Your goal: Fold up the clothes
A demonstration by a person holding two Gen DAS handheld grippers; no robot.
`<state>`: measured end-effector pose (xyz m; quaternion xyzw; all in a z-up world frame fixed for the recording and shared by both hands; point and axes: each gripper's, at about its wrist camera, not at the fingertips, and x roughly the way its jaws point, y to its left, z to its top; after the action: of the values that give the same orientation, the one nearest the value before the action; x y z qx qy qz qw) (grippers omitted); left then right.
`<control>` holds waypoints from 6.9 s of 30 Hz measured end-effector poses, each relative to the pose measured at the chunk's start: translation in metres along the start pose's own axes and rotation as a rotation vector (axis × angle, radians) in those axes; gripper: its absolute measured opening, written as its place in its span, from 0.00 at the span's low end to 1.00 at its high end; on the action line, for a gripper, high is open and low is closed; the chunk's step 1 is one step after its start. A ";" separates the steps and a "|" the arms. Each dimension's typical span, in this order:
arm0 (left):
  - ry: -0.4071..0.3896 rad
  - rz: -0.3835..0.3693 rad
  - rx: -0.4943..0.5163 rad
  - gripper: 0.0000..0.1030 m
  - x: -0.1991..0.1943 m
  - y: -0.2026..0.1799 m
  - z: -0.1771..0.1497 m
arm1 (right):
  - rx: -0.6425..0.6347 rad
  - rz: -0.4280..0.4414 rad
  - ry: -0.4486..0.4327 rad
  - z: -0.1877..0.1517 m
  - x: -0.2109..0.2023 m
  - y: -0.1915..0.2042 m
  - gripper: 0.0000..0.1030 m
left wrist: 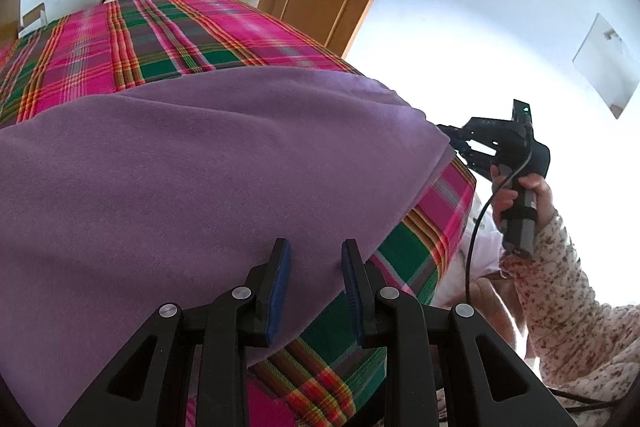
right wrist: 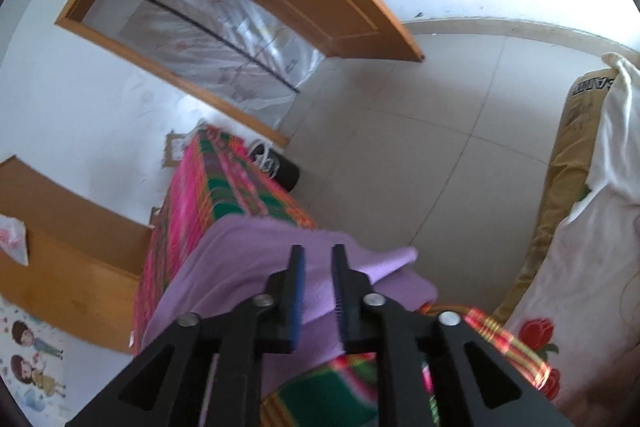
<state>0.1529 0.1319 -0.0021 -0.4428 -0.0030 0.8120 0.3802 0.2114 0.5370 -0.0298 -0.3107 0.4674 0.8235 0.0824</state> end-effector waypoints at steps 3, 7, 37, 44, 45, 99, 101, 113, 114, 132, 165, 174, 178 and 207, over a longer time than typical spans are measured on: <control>0.001 0.007 0.008 0.27 0.000 -0.002 -0.001 | -0.007 0.030 0.028 -0.006 0.001 0.006 0.30; 0.001 0.009 0.009 0.27 0.000 -0.002 -0.003 | -0.055 0.019 0.019 -0.014 0.000 0.018 0.25; -0.094 0.022 -0.101 0.27 -0.046 0.033 -0.013 | -0.305 -0.212 -0.141 -0.038 -0.029 0.086 0.04; -0.140 0.137 -0.179 0.27 -0.076 0.072 -0.015 | -0.472 -0.155 -0.124 -0.055 -0.022 0.128 0.04; -0.143 0.160 -0.188 0.27 -0.078 0.077 -0.017 | -0.520 -0.141 -0.096 -0.062 -0.016 0.137 0.04; -0.289 0.433 -0.468 0.27 -0.203 0.227 0.002 | -1.043 0.290 0.469 -0.182 0.129 0.388 0.29; -0.273 0.423 -0.462 0.27 -0.195 0.235 0.013 | -1.028 0.305 0.556 -0.183 0.149 0.394 0.30; -0.181 0.409 -0.557 0.27 -0.165 0.286 0.009 | -0.933 0.353 0.941 -0.219 0.213 0.377 0.32; -0.180 0.408 -0.562 0.27 -0.165 0.287 0.007 | -0.930 0.359 0.957 -0.221 0.212 0.375 0.33; -0.137 0.298 -0.427 0.27 -0.130 0.265 0.047 | -0.917 0.410 1.054 -0.249 0.215 0.379 0.34; -0.042 0.146 -0.268 0.27 -0.095 0.251 0.082 | -0.473 0.473 1.150 -0.221 0.274 0.364 0.08; 0.042 0.018 -0.141 0.30 -0.073 0.240 0.095 | -0.674 0.442 1.033 -0.216 0.256 0.382 0.09; 0.078 -0.024 -0.126 0.30 -0.067 0.242 0.100 | -0.725 0.426 0.978 -0.206 0.246 0.382 0.09; 0.219 -0.124 -0.099 0.38 -0.033 0.234 0.106 | -0.646 0.339 0.753 -0.161 0.195 0.324 0.13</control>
<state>-0.0565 -0.0195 0.0063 -0.5461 -0.0287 0.7326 0.4053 -0.0114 0.1962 0.0285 -0.5149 0.2308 0.7586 -0.3258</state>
